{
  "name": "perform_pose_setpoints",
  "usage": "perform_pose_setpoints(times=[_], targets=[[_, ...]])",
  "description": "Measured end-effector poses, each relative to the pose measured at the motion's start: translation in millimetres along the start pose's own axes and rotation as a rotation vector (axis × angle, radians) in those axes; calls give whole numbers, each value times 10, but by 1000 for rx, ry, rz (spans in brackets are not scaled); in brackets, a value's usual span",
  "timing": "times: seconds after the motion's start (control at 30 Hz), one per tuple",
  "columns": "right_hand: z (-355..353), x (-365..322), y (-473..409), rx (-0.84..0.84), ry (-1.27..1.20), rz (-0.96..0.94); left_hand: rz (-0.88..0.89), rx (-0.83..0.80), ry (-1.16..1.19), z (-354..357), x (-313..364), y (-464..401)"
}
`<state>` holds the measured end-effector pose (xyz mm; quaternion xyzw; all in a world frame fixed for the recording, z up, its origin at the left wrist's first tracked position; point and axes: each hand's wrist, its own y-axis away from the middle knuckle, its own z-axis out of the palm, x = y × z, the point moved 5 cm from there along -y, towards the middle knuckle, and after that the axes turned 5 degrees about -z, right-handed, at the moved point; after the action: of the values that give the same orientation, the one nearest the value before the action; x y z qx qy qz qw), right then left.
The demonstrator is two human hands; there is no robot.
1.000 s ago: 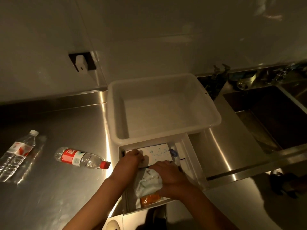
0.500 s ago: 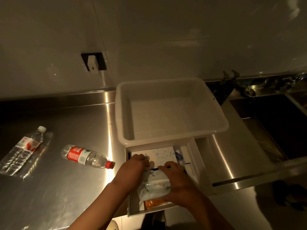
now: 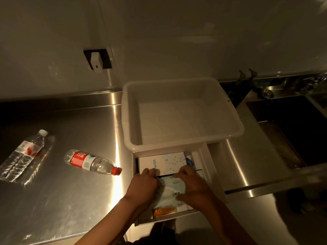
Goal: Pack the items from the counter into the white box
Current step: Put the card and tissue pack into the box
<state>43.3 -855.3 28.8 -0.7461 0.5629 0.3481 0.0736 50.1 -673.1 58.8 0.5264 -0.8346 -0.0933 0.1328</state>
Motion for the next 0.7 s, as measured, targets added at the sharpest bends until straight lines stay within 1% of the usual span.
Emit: perform_pose_setpoints(times=[0.07,0.27,0.43,0.53,0.63,0.7], targets=[[-59,34,20,31,25,-11,-4,-4,10,13,-4,-6],[45,39,-51,-10,38,-21,-16,-19,7,27,12,-24],[25,-14,-113,-6,76,-17,-10,-39,-58,15,23,-23],[15,-11,-89,-15,88,-32,-7,-39,-46,-7,23,-9],[-115,-71,-92,-31,106,-54,-8,12,8,-107,-30,41],[-244,-193,-126,10,105,-87,26,72,47,-215,-73,106]])
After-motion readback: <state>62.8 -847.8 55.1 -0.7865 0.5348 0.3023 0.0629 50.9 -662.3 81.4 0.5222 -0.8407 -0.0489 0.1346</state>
